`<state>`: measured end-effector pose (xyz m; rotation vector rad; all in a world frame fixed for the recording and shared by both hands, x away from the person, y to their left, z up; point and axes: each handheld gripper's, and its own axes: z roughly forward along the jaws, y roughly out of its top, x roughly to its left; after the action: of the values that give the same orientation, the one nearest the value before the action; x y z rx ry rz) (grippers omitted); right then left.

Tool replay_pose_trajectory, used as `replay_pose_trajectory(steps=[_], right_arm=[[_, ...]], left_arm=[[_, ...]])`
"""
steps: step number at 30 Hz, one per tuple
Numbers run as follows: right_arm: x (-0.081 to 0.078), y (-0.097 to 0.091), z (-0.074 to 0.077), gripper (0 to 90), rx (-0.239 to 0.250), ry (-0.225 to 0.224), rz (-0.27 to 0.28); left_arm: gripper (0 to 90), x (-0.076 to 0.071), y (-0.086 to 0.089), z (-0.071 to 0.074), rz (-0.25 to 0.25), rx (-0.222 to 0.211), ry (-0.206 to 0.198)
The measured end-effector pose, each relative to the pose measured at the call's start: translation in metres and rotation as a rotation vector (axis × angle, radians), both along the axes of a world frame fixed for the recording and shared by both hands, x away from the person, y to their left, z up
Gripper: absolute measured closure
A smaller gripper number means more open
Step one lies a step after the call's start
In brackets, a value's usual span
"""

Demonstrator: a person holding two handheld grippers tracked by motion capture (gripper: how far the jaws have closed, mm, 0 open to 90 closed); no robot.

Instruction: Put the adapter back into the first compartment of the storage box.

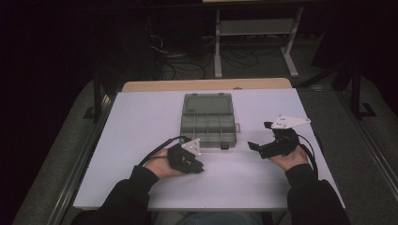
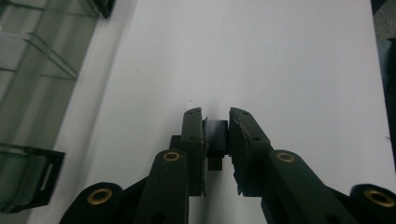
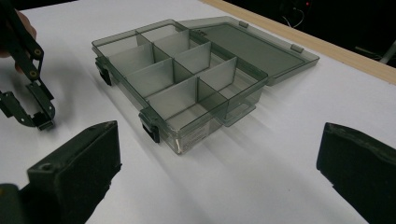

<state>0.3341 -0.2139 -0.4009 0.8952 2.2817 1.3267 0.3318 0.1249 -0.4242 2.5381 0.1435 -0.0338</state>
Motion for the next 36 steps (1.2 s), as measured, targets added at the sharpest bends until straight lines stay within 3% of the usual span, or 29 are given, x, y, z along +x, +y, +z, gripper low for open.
replay_pose_trajectory(steps=[21,36], right_arm=[[0.000,0.002,-0.002,0.0,-0.005,0.012,0.007],[-0.001,0.003,-0.002,0.0,-0.010,0.015,0.019]], left_arm=[[76.3,0.007,0.020,0.042,0.026,-0.041,-0.040],[76.4,0.019,0.025,0.065,0.067,-0.033,-0.068]])
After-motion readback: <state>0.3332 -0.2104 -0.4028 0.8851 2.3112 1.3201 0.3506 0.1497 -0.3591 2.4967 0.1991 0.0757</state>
